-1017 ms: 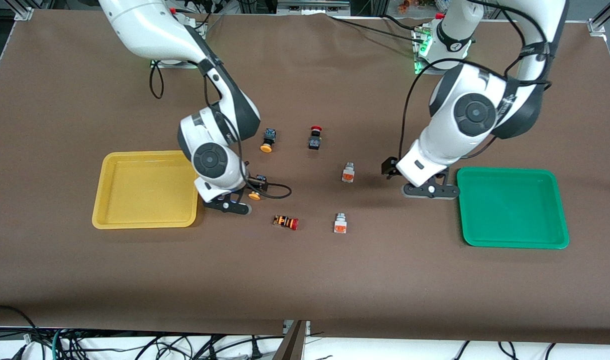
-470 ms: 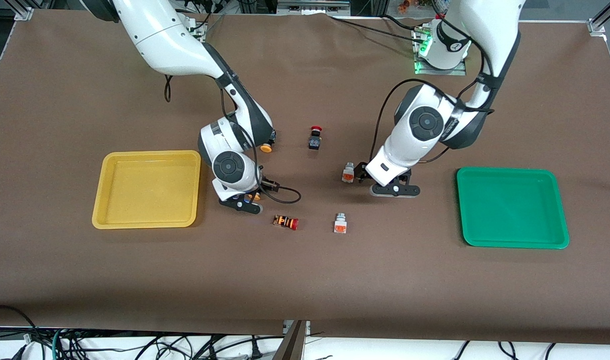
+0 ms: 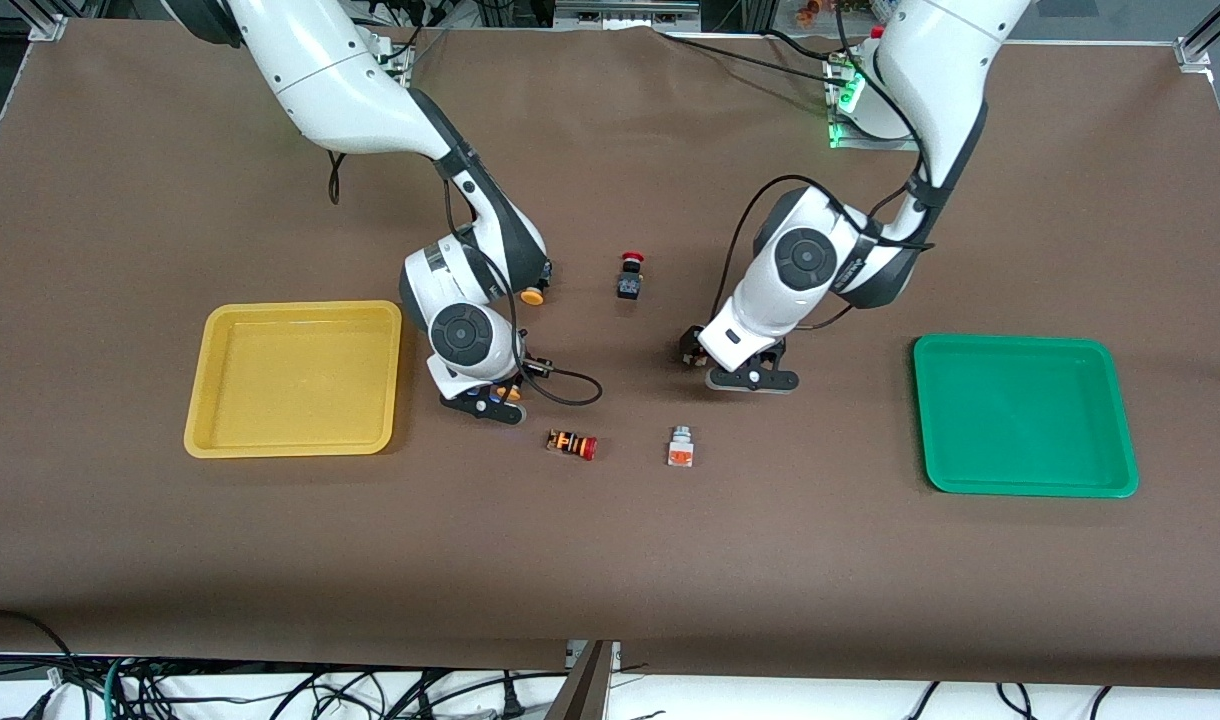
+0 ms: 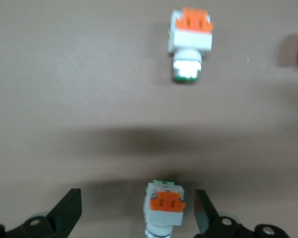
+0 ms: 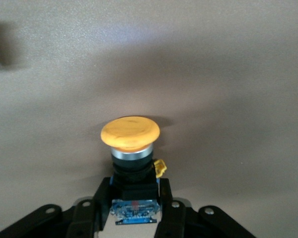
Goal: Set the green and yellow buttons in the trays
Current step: 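Carry the yellow button to the yellow tray while the left gripper carries the white button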
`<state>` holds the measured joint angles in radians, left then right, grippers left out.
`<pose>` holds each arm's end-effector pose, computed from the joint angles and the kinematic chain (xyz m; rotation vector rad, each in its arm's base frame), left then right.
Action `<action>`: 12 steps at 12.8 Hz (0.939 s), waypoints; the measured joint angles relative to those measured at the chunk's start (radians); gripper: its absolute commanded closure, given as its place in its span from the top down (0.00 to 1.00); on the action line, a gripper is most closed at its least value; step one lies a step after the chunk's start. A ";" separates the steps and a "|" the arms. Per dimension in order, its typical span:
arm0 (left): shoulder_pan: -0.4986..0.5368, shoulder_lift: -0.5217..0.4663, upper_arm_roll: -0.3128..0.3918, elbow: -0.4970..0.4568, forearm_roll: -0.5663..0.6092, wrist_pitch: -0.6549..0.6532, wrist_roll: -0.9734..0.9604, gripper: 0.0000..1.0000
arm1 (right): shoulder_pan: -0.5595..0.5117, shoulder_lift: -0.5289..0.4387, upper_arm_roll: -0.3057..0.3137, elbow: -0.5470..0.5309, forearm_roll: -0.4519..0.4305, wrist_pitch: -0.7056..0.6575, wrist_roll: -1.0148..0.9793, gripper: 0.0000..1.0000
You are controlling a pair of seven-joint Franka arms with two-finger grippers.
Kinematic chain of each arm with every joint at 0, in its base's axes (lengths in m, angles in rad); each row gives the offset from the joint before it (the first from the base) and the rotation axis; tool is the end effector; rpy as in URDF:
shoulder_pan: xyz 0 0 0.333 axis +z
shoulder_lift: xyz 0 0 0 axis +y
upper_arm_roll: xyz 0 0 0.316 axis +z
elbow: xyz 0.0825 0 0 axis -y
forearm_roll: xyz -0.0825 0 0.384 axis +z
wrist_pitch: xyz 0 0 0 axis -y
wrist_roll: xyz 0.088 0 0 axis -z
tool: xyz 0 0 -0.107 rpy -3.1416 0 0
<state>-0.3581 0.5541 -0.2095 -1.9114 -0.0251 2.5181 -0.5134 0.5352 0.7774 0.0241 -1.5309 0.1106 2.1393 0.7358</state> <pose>0.5398 -0.3362 0.2151 3.0028 -0.0003 -0.0144 0.5828 0.3678 0.1833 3.0843 -0.3868 -0.3092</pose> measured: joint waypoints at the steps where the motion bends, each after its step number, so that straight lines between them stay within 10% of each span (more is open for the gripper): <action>1: -0.018 0.020 -0.001 0.000 0.000 0.013 -0.020 1.00 | 0.000 0.000 -0.002 0.000 0.000 0.000 -0.018 0.00; 5: -0.063 0.067 -0.004 -0.002 0.000 0.023 -0.046 0.97 | -0.055 -0.053 -0.027 0.024 -0.001 -0.090 -0.193 0.00; 7: -0.063 0.070 -0.003 -0.002 0.022 0.024 -0.045 0.33 | -0.113 -0.109 -0.052 0.029 -0.001 -0.188 -0.341 0.00; 8: -0.063 0.070 -0.002 -0.003 0.043 0.024 -0.045 0.18 | -0.135 -0.130 -0.085 0.029 -0.002 -0.232 -0.426 0.00; 12: -0.062 0.069 0.000 -0.005 0.064 0.022 -0.045 0.04 | -0.159 -0.148 -0.252 0.019 -0.002 -0.314 -0.696 0.00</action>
<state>-0.4205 0.6229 -0.2099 -1.9164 0.0390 2.5400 -0.5587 0.3760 0.6299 -0.2282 -1.5117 0.1090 1.8256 0.0403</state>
